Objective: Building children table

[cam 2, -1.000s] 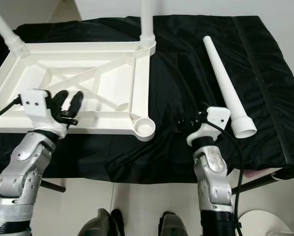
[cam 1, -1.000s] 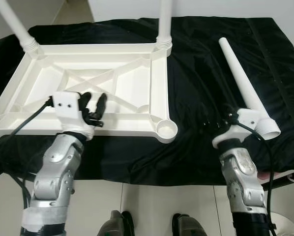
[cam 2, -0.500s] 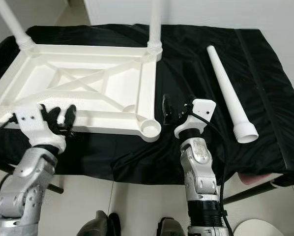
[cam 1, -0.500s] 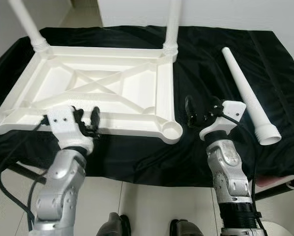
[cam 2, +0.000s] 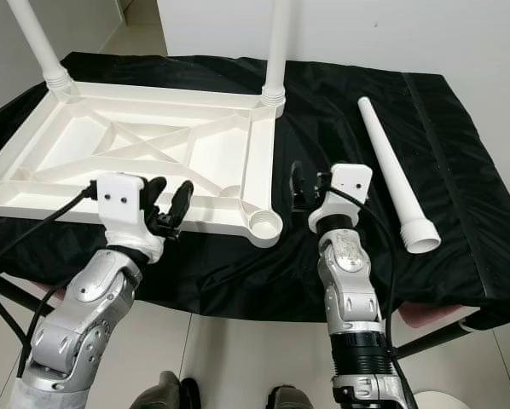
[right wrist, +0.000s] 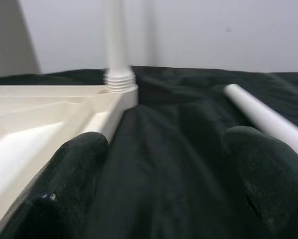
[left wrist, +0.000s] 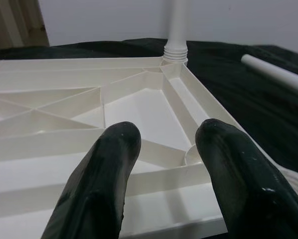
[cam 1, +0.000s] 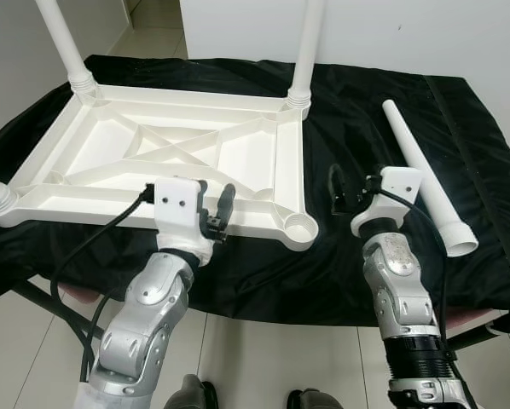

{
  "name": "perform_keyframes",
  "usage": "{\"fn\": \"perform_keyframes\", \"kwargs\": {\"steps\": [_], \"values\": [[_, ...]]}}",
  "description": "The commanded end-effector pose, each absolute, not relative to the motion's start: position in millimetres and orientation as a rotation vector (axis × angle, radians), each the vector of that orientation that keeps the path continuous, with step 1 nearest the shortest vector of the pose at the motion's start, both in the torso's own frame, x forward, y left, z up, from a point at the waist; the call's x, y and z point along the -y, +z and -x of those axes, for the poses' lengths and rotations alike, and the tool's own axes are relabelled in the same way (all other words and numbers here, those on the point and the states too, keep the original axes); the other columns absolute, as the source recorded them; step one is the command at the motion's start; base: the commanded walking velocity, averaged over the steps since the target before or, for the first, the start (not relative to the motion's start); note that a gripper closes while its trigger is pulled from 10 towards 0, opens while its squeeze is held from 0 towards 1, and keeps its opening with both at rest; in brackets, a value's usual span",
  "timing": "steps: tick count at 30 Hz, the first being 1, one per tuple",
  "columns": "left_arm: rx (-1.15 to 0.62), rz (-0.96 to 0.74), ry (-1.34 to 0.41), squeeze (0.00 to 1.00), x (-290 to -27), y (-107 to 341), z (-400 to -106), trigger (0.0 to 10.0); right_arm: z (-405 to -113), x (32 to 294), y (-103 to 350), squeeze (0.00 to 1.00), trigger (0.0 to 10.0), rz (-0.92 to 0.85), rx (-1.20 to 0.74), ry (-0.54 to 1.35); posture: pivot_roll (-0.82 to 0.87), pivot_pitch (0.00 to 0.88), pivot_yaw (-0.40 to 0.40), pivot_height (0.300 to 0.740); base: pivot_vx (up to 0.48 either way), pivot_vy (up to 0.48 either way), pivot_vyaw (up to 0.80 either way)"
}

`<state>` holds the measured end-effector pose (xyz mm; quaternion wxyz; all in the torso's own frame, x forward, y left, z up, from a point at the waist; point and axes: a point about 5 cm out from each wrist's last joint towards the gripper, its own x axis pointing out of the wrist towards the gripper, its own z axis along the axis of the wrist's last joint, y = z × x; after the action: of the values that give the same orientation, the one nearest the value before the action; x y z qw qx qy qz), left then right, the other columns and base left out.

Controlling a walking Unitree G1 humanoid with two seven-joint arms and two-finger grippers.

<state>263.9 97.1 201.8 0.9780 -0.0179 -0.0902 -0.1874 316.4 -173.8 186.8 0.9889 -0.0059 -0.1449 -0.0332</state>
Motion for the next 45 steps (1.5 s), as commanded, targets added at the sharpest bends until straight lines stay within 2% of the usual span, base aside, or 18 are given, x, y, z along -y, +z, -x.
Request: {"fn": "perform_keyframes", "kwargs": {"steps": [1, 6, 8, 11, 12, 14, 15, 19, 20, 21, 22, 32, 37, 45], "values": [[0.177, 0.009, -0.464, 0.0, -92.5, 199.5, -263.3, 10.0, -315.2, 184.1, 182.9, 0.0, 10.0, 0.023, 0.276, -0.127, -0.11, 0.107, 0.045, 0.74, 0.0, 0.0, 0.0], [0.176, -0.032, -0.473, 0.0, -90.8, 200.3, -266.2, 10.0, -313.3, 199.9, 179.3, 0.0, 10.0, 0.028, 0.257, -0.22, -0.11, 0.118, 0.05, 0.74, 0.0, 0.0, 0.0], [0.171, -0.074, -0.467, 0.0, -90.8, 200.4, -269.6, 10.0, -308.7, 223.2, 175.5, 0.0, 10.0, 0.056, 0.231, -0.351, -0.13, 0.13, 0.061, 0.74, 0.0, 0.0, 0.0], [0.173, -0.087, -0.462, 0.0, -90.8, 201.2, -270.2, 10.0, -306.1, 233.1, 174.3, 0.01, 10.0, 0.053, 0.224, -0.397, -0.13, 0.132, 0.062, 0.74, 0.0, 0.0, 0.0], [0.17, -0.096, -0.457, 0.0, -90.8, 201.1, -270.8, 10.0, -303.7, 240.7, 174.7, 0.79, 10.0, 0.071, 0.222, -0.434, -0.14, 0.133, 0.065, 0.74, 0.0, 0.0, 0.0], [0.17, -0.096, -0.457, 0.0, -90.8, 201.1, -270.8, 10.0, -303.7, 240.7, 174.7, 0.79, 10.0, 0.071, 0.222, -0.434, -0.14, 0.133, 0.065, 0.74, 0.0, 0.0, 0.0], [0.168, -0.099, -0.455, 0.0, -90.7, 200.9, -271.3, 10.0, -302.0, 245.3, 175.1, 1.0, 10.0, 0.072, 0.222, -0.452, -0.14, 0.136, 0.066, 0.74, 0.0, 0.0, 0.0], [0.159, -0.104, -0.46, 0.0, -89.4, 200.0, -272.6, 10.0, -296.4, 262.6, 173.6, 1.0, 10.0, 0.125, 0.192, -0.551, -0.15, 0.137, 0.069, 0.74, 0.0, 0.0, 0.0], [0.161, -0.112, -0.464, 0.0, -88.8, 200.4, -272.6, 10.0, -294.5, 266.7, 173.3, 0.35, 10.0, 0.135, 0.188, -0.571, -0.15, 0.139, 0.074, 0.74, 0.0, 0.0, 0.0], [0.161, -0.112, -0.464, 0.0, -88.8, 200.4, -272.6, 10.0, -294.5, 266.7, 173.3, 0.35, 10.0, 0.135, 0.188, -0.571, -0.15, 0.139, 0.074, 0.74, 0.0, 0.0, 0.0], [0.162, -0.118, -0.474, 0.0, -87.5, 200.4, -272.7, 10.0, -292.8, 270.6, 171.6, 0.0, 10.0, 0.133, 0.18, -0.577, -0.16, 0.142, 0.078, 0.74, 0.0, 0.0, 0.0], [0.15, -0.137, -0.487, 0.0, -87.1, 199.3, -273.8, 10.0, -286.5, 281.6, 158.0, 0.0, 10.0, 0.088, 0.109, -0.518, -0.16, 0.154, 0.098, 0.74, 0.0, 0.0, 0.0], [0.148, -0.155, -0.489, 0.0, -87.7, 200.1, -274.7, 10.0, -289.0, 282.3, 142.6, 0.0, 10.0, 0.088, 0.015, -0.404, -0.16, 0.158, 0.109, 0.74, 0.0, 0.0, 0.0], [0.146, -0.164, -0.487, 0.0, -88.3, 201.4, -275.3, 10.0, -292.9, 280.8, 137.9, 0.0, 10.0, 0.044, -0.008, -0.274, -0.15, 0.163, 0.12, 0.74, 0.0, 0.0, 0.0]]}}
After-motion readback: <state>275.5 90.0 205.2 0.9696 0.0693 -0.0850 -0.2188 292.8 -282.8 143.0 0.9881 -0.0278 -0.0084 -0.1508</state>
